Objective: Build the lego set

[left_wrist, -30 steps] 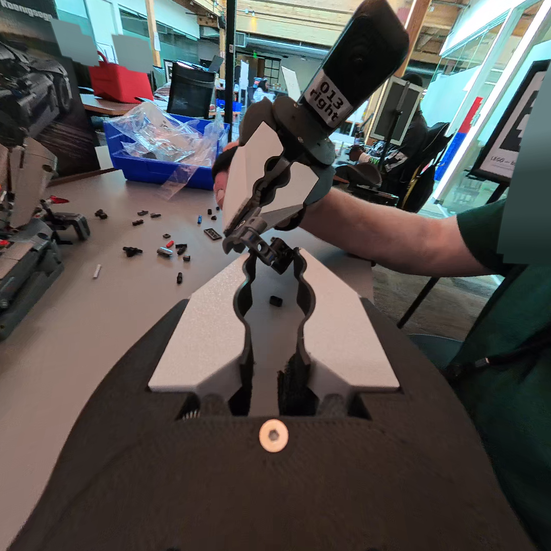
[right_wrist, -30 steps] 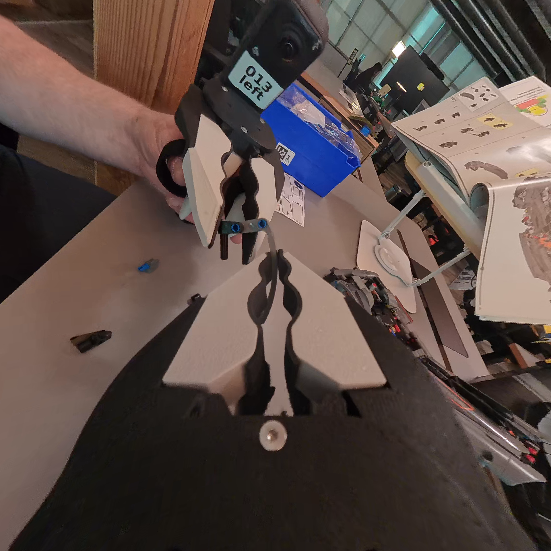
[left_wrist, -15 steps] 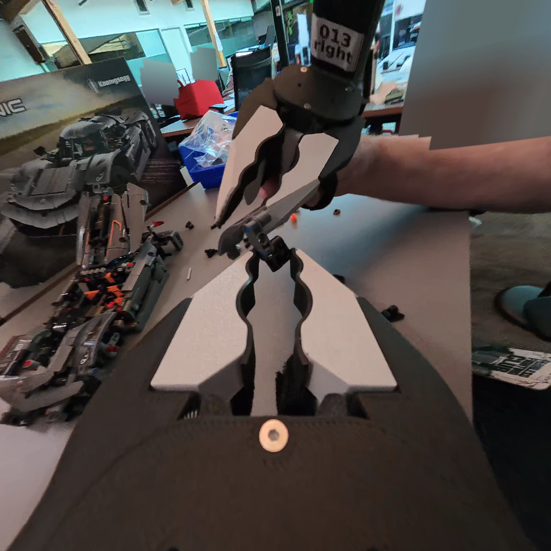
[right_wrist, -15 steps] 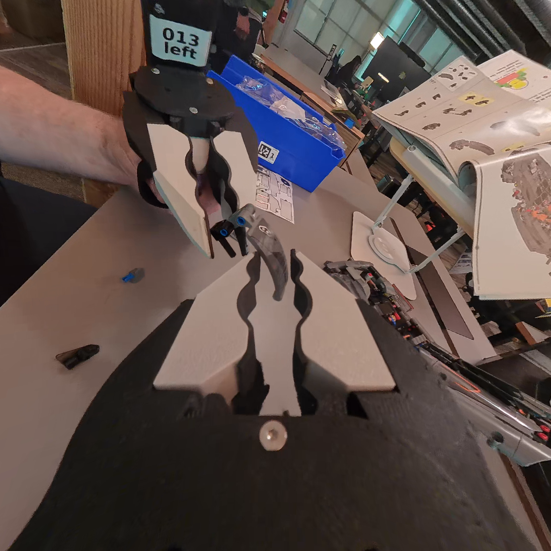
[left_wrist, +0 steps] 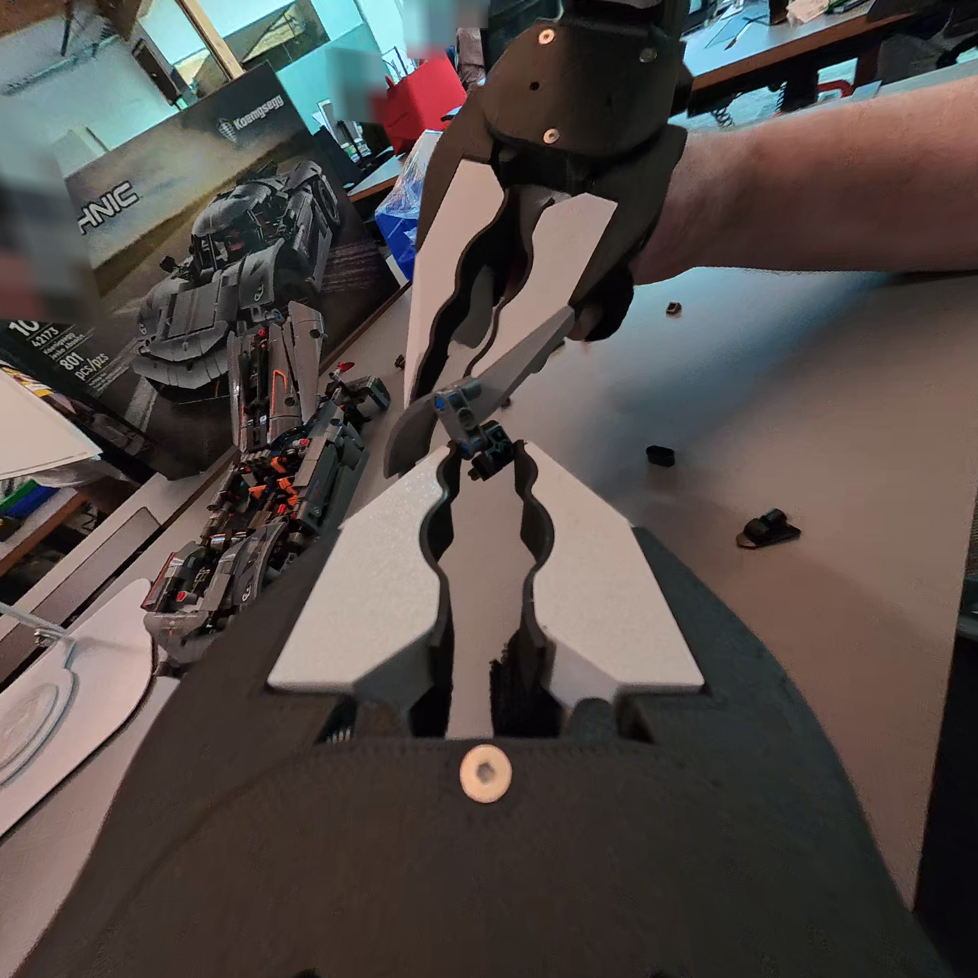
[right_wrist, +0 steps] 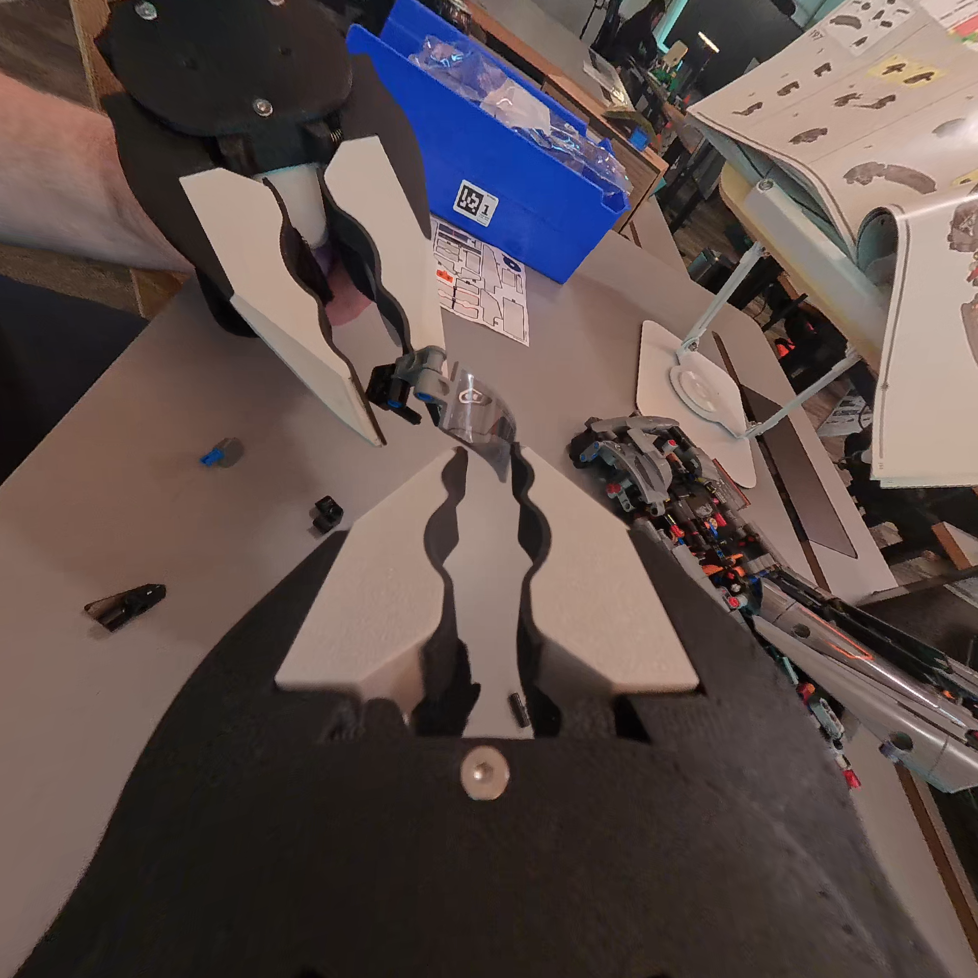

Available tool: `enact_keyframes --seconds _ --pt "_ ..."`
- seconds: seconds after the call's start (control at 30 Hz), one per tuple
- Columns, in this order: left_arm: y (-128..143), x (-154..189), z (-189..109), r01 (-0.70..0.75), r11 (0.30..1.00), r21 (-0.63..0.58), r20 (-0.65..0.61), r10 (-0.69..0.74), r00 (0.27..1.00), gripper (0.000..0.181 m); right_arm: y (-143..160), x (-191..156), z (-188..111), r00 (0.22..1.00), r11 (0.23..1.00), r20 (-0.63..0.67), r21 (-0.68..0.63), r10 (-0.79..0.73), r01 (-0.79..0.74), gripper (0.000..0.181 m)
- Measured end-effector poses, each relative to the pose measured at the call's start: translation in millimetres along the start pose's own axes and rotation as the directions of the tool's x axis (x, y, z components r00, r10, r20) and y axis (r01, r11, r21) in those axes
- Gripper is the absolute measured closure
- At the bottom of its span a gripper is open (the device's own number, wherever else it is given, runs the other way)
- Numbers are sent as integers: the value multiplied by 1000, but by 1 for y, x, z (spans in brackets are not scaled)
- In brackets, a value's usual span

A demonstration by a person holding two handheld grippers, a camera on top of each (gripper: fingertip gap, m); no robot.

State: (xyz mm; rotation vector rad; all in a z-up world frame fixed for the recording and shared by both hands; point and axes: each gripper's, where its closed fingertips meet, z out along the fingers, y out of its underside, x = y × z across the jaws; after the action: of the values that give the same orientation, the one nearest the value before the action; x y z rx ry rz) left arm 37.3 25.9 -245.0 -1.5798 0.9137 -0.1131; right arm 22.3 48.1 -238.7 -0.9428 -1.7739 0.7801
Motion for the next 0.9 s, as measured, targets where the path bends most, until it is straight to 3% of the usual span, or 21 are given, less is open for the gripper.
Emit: enact_keyframes --seconds 0.4,0.9 --pt "2 0 0 -13 1000 -16 26 13 1000 162 4 -3 6 1000 1000 1 -21 -12 12 175" --pt "7 -8 -4 9 1000 -21 64 -8 998 163 6 1 4 1000 1000 0 -19 23 -23 167"
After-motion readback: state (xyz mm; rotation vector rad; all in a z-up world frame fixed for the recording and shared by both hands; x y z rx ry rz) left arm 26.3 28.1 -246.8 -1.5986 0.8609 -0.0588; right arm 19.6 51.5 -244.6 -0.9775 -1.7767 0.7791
